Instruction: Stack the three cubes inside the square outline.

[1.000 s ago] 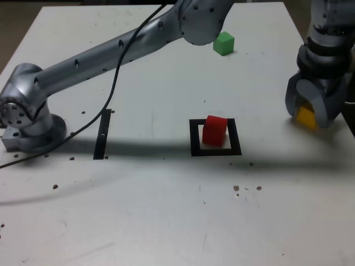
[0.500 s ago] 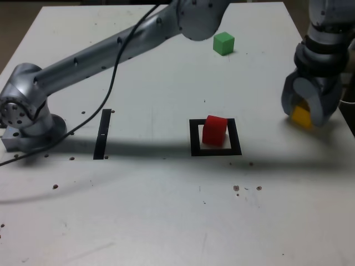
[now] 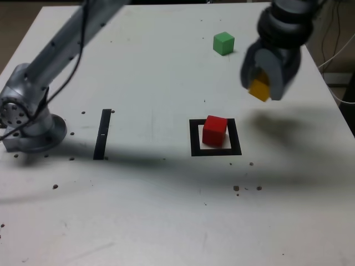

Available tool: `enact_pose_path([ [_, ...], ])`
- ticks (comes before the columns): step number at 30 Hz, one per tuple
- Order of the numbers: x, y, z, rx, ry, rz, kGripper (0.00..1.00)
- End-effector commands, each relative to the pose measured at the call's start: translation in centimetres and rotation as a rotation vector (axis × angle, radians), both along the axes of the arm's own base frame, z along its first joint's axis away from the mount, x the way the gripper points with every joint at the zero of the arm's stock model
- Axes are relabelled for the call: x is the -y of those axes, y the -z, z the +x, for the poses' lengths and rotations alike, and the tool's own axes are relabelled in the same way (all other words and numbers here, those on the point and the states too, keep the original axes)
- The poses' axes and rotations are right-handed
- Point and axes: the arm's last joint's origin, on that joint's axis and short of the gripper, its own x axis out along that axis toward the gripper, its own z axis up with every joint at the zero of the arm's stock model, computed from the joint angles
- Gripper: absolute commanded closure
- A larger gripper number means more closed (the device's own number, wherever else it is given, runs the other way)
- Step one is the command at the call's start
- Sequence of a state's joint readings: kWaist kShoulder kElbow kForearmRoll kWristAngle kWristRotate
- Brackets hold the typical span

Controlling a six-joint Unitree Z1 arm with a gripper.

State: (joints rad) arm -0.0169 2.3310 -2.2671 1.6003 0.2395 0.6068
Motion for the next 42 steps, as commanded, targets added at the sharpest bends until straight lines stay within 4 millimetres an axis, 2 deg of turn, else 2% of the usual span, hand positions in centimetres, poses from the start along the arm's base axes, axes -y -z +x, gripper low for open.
enact_pose_path([
  [1, 0.0, -7.2, -6.2, 0.116, -0.032, -0.006, 0.76],
  [8, 0.1, -8.6, -12.4, 0.185, -0.143, -0.042, 0.75],
  [11, 0.2, -8.5, -14.0, 0.205, -0.183, -0.063, 0.76],
  [14, 0.6, -7.9, -14.8, 0.205, -0.213, -0.085, 0.76],
  [24, 3.4, -6.3, -15.3, 0.225, -0.302, -0.120, 0.76],
  [28, 4.4, -5.7, -14.7, 0.257, -0.330, -0.130, 0.76],
  [35, 4.3, -3.2, -12.8, 0.213, -0.345, -0.107, 0.76],
  [42, 4.3, -2.2, -12.1, 0.194, -0.347, -0.105, 0.76],
])
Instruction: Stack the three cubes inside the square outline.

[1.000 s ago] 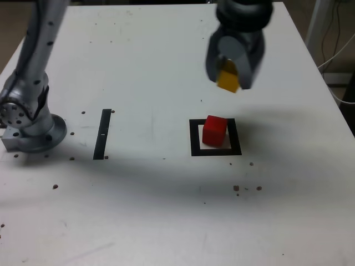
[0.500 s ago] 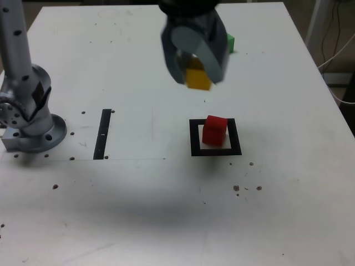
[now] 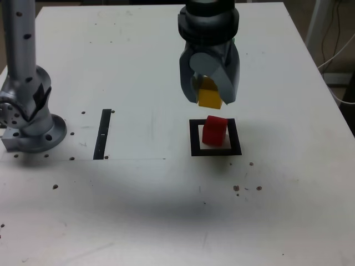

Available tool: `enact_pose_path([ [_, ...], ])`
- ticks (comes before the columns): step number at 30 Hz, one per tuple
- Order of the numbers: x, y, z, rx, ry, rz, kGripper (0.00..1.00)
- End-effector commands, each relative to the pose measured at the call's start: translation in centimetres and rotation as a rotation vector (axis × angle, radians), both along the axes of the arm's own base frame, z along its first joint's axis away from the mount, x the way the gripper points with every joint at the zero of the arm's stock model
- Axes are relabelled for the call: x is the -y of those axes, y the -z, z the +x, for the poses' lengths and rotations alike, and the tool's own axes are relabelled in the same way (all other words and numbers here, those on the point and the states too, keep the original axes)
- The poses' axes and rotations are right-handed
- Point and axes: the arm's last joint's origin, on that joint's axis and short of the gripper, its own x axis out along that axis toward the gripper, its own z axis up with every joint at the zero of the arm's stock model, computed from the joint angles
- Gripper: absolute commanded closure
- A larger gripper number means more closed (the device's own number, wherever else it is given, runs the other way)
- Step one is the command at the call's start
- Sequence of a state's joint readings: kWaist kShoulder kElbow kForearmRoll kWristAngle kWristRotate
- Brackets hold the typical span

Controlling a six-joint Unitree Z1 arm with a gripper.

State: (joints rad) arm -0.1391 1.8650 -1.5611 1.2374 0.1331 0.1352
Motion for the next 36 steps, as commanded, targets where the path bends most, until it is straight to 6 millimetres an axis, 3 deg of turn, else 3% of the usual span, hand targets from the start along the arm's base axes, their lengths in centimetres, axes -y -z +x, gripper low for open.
enact_pose_path([
  [1, -0.1, 0.6, 0.5, -0.009, -0.001, -0.001, 0.76],
  [16, -0.3, 3.4, 2.1, -0.066, 0.004, -0.025, 0.76],
  [36, -0.5, 4.5, 2.3, -0.070, 0.006, -0.036, 0.75],
])
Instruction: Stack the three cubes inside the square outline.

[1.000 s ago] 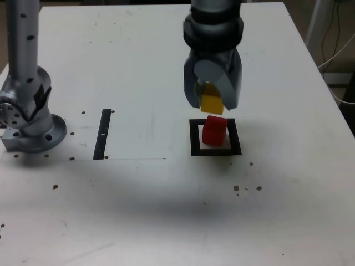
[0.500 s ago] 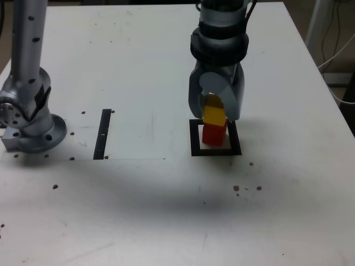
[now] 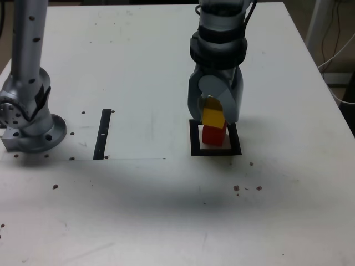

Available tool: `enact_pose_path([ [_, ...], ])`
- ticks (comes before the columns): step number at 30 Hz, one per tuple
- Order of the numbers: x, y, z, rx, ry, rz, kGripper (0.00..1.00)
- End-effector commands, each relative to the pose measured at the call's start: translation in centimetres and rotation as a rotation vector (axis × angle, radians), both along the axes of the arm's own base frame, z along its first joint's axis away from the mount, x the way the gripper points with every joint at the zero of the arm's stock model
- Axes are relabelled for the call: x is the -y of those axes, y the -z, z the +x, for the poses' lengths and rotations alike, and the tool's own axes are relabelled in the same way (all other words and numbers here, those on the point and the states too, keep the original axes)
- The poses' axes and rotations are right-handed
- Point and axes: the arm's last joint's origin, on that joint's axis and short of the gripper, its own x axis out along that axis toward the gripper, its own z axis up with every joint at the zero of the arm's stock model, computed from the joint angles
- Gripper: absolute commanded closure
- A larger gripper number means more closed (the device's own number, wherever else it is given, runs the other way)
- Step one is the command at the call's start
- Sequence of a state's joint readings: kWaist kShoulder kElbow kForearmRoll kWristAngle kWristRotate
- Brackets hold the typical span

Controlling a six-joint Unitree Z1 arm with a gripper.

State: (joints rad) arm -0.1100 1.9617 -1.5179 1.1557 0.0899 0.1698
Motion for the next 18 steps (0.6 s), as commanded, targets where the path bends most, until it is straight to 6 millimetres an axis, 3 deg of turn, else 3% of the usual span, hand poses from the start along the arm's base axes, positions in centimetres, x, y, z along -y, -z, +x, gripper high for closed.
enact_pose_path([
  [1, -0.02, 0.25, 0.10, -0.005, 0.001, -0.001, 0.75],
  [18, -0.03, 0.63, 0.18, -0.025, 0.013, 0.004, 0.55],
])
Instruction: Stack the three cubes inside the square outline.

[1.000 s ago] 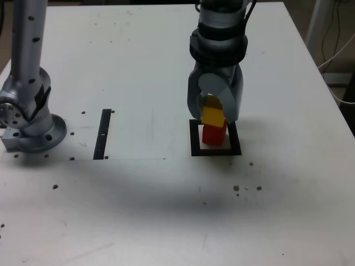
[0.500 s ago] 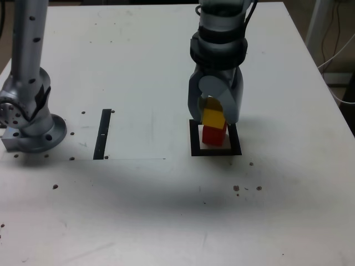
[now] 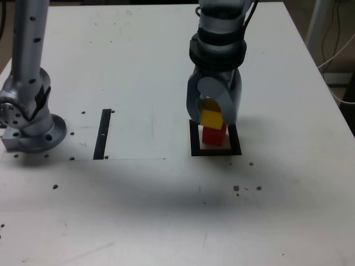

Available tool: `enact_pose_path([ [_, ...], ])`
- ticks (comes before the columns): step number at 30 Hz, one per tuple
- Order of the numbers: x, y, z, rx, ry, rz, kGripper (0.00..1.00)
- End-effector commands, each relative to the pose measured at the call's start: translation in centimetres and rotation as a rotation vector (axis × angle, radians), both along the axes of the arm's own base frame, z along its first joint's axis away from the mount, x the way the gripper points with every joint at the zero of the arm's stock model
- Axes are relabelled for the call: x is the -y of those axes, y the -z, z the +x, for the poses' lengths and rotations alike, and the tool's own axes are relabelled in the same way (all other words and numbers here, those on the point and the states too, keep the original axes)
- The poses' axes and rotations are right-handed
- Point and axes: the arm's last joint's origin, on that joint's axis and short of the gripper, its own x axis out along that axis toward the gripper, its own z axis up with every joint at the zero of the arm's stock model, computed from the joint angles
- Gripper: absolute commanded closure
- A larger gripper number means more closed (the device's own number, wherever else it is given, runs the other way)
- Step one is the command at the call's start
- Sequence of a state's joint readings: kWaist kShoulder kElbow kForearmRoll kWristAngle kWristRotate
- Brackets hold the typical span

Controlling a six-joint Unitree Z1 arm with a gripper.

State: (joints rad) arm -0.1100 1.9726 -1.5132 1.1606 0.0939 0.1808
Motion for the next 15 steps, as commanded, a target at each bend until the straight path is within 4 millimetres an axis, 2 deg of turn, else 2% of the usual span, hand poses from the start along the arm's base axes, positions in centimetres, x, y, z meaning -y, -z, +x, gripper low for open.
enact_pose_path([
  [1, -0.01, 0.20, 0.17, -0.005, 0.003, -0.003, 0.54],
  [5, 0.01, 0.27, 0.20, -0.007, 0.005, -0.006, 0.46],
  [12, -0.07, -0.32, -0.21, 0.012, 0.003, 0.001, 0.10],
  [15, -0.15, -0.72, -0.59, 0.020, -0.003, 0.008, 0.02],
])
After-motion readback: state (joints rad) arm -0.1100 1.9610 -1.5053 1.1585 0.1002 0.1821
